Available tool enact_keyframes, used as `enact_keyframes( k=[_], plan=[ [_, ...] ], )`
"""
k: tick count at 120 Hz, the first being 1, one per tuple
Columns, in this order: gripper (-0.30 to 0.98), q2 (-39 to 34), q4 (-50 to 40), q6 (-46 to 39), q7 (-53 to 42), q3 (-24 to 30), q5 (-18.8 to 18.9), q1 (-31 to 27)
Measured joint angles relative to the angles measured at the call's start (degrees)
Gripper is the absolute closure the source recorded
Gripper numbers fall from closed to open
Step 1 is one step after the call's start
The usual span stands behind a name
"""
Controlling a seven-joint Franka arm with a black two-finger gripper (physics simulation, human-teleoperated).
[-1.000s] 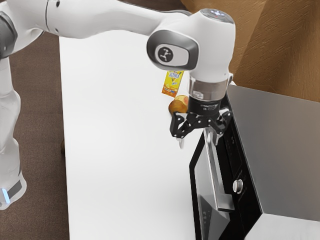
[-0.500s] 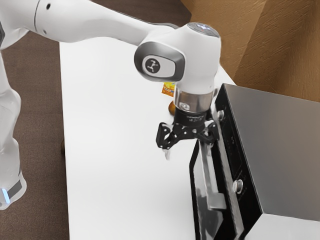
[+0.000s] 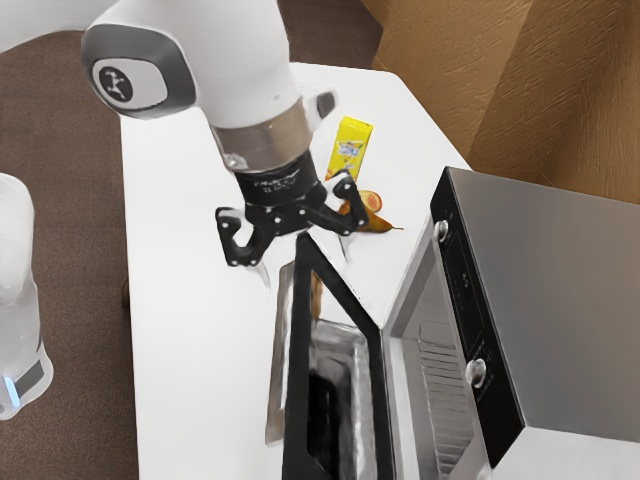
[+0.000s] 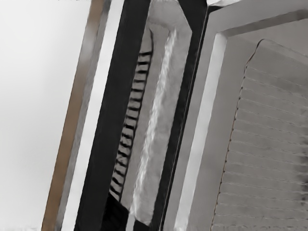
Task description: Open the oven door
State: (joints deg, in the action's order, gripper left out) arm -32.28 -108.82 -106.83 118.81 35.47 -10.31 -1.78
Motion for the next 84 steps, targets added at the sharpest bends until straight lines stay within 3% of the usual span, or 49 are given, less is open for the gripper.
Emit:
enact_keyframes(
  k=[10,20,37,65,84],
  plan=[
    [0.00,6.09,6.87,2.76,0.68,-1.75,2.63,-0.21],
    [0.00,10.55,9.27,4.89,1.43,-10.21,3.75,2.23],
    [0.00,13.71,9.85,8.20,3.73,-21.87,2.49,7.91],
    [0.00,15.38,9.34,11.48,6.98,-30.42,0.23,9.31],
    [0.00,15.45,9.45,13.28,8.94,-31.78,-0.25,9.94]
  ],
)
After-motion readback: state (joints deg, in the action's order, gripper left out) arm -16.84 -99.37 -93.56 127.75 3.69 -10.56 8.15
